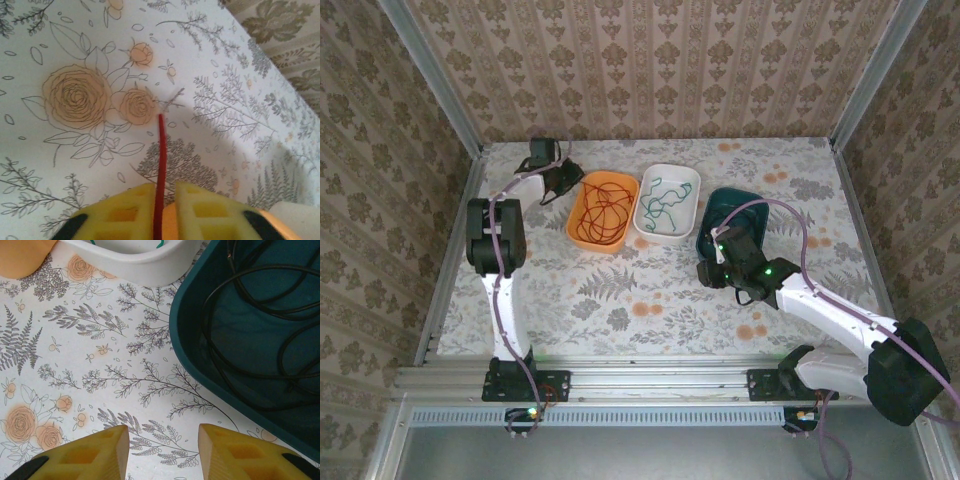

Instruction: Untangle the cables

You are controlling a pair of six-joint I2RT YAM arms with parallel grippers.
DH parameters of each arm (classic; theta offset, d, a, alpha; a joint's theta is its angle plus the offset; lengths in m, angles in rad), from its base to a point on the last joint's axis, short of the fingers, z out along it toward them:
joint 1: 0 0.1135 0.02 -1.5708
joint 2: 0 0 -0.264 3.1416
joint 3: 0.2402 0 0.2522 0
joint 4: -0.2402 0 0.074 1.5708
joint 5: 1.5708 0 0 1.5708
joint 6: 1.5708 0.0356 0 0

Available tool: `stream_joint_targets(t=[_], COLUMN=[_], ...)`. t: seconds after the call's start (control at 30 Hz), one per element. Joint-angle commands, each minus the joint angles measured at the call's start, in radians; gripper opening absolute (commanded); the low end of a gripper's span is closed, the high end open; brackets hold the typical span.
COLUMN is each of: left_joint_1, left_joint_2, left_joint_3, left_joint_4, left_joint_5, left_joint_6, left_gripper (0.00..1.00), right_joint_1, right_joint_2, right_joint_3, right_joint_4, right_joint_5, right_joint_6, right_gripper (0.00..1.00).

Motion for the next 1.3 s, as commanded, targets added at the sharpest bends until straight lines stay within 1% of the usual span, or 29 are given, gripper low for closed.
stream_joint_targets(t=[0.0,0.2,0.27,0.4,0.5,0.6,0.73,1.0,1.03,1.2,1.27], left_joint_1=[-0.015,-0.051,-0.069,-0.123,-0.159,-0.186,-0.209,-0.216,-0.216,-0.23,-0.241], left_joint_2=[-0.005,-0.103,-0.147,-0.215,-0.238,-0.24,-0.219,-0.165,-0.16,-0.177,-0.2], left_joint_3=[0.033,0.008,-0.01,-0.033,-0.06,-0.1,-0.169,-0.191,-0.183,-0.154,-0.141], left_joint_4=[0.015,0.036,0.037,-0.044,-0.124,-0.18,-0.202,-0.243,-0.253,-0.289,-0.31], left_joint_5=[-0.011,-0.03,-0.017,0.005,0.002,0.0,-0.049,-0.094,-0.098,-0.118,-0.134], left_joint_6=[0.005,0.126,0.179,0.301,0.35,0.359,0.361,0.338,0.338,0.352,0.363], left_gripper=[0.11,0.05,0.05,0.08,0.09,0.1,0.12,0.13,0.16,0.43,0.51], right_joint_1=[-0.004,-0.004,-0.004,-0.004,-0.004,-0.004,-0.004,-0.004,-0.004,-0.004,-0.004], right_joint_2=[-0.005,-0.023,-0.026,-0.036,-0.034,-0.036,-0.043,-0.068,-0.07,-0.08,-0.091], right_joint_3=[-0.009,-0.015,-0.016,-0.024,-0.025,-0.024,-0.024,-0.026,-0.024,-0.02,-0.02], right_joint_4=[0.0,0.002,0.0,0.008,0.01,0.009,0.011,-0.001,-0.003,-0.006,-0.006], right_joint_5=[0.011,0.012,0.011,0.008,0.004,-0.002,-0.002,0.0,-0.001,0.011,0.019], right_joint_6=[0.012,0.014,0.013,0.015,0.015,0.015,0.015,0.014,0.013,0.013,0.016], right_gripper=[0.43,0.43,0.43,0.43,0.43,0.43,0.43,0.43,0.43,0.42,0.42])
